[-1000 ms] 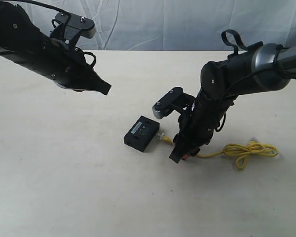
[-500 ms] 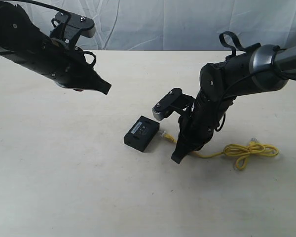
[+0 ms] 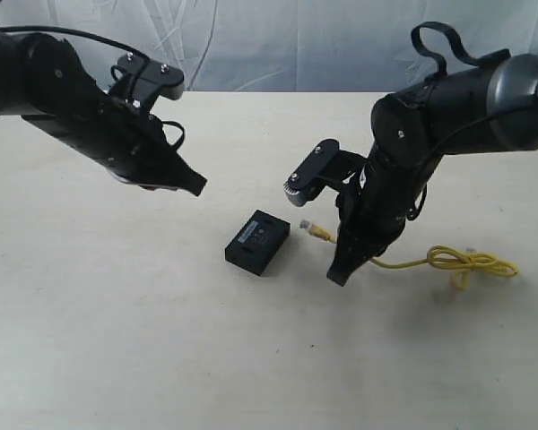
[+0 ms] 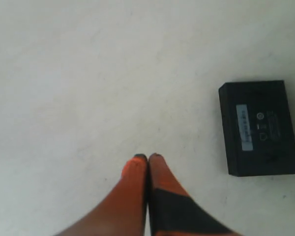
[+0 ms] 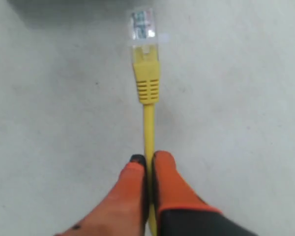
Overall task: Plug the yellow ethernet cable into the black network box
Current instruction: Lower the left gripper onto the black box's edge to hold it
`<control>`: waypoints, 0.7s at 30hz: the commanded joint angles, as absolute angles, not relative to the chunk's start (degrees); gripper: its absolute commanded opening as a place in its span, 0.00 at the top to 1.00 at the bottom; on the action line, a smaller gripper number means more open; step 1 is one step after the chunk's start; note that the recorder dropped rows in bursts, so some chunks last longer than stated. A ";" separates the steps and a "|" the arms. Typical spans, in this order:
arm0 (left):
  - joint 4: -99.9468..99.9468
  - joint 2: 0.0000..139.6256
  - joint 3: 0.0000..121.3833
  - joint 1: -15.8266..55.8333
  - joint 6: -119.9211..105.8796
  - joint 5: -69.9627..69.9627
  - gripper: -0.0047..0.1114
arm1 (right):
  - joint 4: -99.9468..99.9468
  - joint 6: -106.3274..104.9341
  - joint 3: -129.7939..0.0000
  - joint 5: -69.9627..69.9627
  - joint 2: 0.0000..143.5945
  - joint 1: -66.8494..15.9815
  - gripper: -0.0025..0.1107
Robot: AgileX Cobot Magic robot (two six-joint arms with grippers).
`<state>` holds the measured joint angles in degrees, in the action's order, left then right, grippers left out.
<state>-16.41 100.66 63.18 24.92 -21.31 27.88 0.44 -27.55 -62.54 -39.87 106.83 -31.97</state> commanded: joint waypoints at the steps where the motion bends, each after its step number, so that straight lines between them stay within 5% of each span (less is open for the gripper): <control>1: -18.81 104.69 64.37 25.08 -21.38 29.88 0.96 | 1.48 -26.98 -62.36 -39.65 107.08 -34.72 0.99; 21: -31.77 115.72 72.08 25.08 -35.65 34.75 0.96 | 5.43 -22.57 -61.34 -40.61 107.62 -37.30 0.99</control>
